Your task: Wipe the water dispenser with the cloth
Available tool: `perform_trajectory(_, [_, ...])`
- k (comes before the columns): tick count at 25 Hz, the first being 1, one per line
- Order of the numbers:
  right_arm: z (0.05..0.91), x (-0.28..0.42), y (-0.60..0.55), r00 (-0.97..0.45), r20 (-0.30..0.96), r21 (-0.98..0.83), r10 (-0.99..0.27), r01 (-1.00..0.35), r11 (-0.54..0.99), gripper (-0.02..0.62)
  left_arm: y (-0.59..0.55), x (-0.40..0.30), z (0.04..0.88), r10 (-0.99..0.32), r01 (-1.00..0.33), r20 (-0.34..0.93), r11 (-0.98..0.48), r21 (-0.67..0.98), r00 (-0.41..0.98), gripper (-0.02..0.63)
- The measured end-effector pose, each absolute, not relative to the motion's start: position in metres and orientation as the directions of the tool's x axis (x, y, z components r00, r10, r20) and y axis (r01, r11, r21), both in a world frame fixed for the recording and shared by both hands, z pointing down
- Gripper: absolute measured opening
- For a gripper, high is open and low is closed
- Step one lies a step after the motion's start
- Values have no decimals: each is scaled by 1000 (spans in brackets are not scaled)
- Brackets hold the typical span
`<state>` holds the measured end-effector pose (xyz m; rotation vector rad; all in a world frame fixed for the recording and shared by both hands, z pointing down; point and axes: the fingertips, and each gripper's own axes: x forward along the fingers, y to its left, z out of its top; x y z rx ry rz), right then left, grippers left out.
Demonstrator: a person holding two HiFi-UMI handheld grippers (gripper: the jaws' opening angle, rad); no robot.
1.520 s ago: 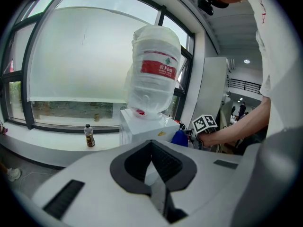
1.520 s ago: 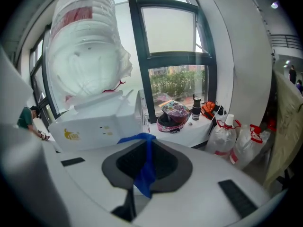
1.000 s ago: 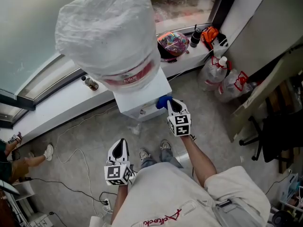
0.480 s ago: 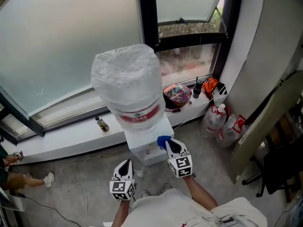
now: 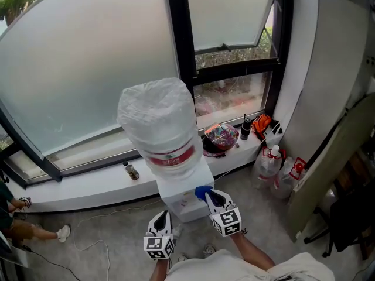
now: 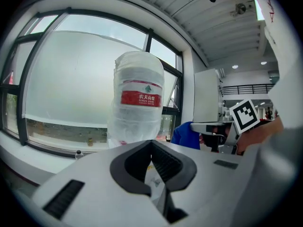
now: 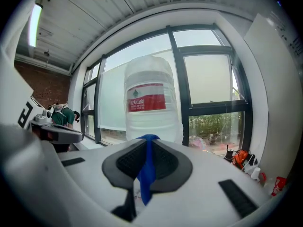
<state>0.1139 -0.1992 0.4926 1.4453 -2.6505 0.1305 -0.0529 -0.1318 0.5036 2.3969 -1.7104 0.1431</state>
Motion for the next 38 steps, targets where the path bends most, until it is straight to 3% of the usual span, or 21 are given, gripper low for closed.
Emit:
perform_trajectory(10, [497,97,-102,-596,152,-45,-788,-801,597,38,-73,-53,510,-921,-942,200,-318,108,334,12])
perform_trajectory(26, [513,38,79,-628,198,-33,-753,-772,635,38,116,-92,542,-913,-948,263,-280,153,312,12])
perform_trajectory(38, [512,41,128,-612,183,-23,-769,-785,619,37,165,-83,547,-909,-941,253,-300,160,333,12])
